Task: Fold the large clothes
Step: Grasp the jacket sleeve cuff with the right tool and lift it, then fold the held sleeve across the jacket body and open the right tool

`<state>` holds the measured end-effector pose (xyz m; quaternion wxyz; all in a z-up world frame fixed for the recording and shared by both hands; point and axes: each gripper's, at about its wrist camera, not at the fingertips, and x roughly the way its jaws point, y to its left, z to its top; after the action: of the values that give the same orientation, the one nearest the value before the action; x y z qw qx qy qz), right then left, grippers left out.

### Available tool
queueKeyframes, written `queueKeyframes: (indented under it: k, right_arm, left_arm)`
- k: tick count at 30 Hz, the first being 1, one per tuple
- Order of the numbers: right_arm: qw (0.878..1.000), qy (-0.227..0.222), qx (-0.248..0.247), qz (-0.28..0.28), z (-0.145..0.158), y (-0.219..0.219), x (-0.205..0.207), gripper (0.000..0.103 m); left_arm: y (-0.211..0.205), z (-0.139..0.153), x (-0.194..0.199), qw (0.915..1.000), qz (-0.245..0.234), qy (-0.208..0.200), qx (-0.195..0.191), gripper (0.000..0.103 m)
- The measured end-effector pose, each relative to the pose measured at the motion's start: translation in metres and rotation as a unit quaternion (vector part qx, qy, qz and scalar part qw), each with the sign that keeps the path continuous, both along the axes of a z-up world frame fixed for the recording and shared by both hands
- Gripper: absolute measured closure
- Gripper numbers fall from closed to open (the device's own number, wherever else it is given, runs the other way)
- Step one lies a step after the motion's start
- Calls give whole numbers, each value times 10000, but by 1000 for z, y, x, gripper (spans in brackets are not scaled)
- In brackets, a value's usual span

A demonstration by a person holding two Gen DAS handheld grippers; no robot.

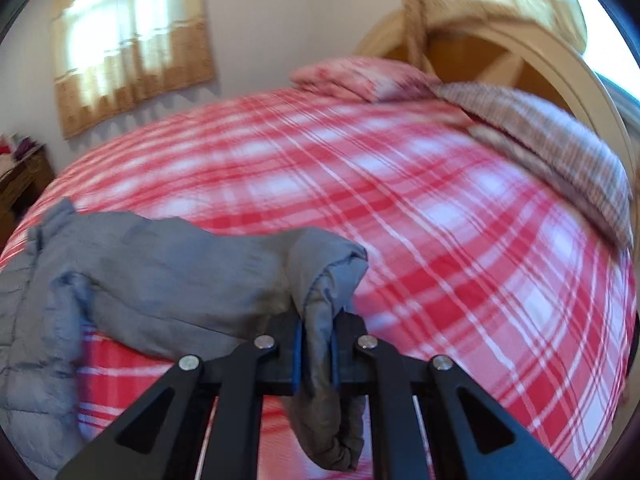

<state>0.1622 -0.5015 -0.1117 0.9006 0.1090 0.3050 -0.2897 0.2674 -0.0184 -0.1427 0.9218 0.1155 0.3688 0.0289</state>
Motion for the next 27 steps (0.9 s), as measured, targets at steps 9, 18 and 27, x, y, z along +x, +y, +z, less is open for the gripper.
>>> queueKeyframes:
  k: [9, 18, 27]
  right_arm:
    - [9836, -3, -787, 1623, 26, 157, 81, 91]
    - [9618, 409, -360, 2683, -24, 244, 127, 48]
    - [9313, 300, -388, 3611, -4, 272, 53, 44]
  left_arm:
    - [17, 2, 35, 9989, 401, -202, 120, 1]
    - [44, -5, 35, 9973, 636, -212, 288, 1]
    - [49, 25, 31, 9945, 950, -431, 26, 1]
